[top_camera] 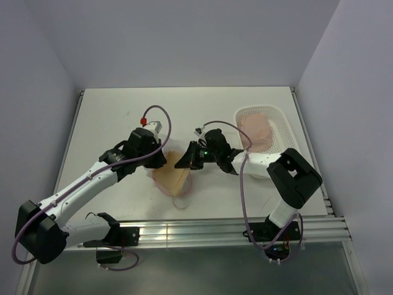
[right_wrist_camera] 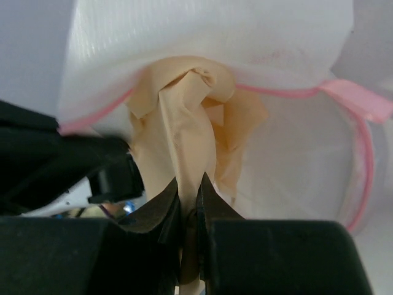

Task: Place the bra in the laundry bag and zip it closed

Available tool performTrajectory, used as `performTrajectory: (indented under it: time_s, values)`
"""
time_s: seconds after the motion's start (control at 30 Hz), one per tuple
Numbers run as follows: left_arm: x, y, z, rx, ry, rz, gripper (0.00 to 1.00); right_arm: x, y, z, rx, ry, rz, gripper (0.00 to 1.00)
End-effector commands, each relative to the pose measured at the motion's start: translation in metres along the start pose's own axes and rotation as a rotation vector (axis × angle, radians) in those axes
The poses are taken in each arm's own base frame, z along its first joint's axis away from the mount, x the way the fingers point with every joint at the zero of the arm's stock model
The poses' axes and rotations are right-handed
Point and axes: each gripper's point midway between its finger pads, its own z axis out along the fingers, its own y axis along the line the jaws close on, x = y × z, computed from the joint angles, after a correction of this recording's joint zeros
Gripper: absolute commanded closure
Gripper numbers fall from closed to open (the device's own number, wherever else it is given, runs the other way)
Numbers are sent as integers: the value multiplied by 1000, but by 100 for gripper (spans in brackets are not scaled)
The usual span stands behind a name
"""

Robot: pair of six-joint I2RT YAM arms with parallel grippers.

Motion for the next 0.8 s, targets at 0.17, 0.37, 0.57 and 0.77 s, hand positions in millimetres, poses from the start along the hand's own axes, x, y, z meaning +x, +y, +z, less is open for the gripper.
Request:
performTrajectory:
  time_s: [0.17, 0.37, 0.57, 0.77]
  values:
    - [14, -29, -1, 128, -14, -42, 100, -13, 18, 26, -108, -146, 158, 100]
    - [-1, -19, -16, 60, -97, -100, 100, 2, 18, 38, -114, -125, 214, 100]
    - [-17, -9, -25, -35, -141, -160, 100, 37, 46, 50, -96, -82, 135, 100]
    - [-7, -2, -21, -64, -122, -202, 100, 55, 49, 45, -67, -91, 132, 100]
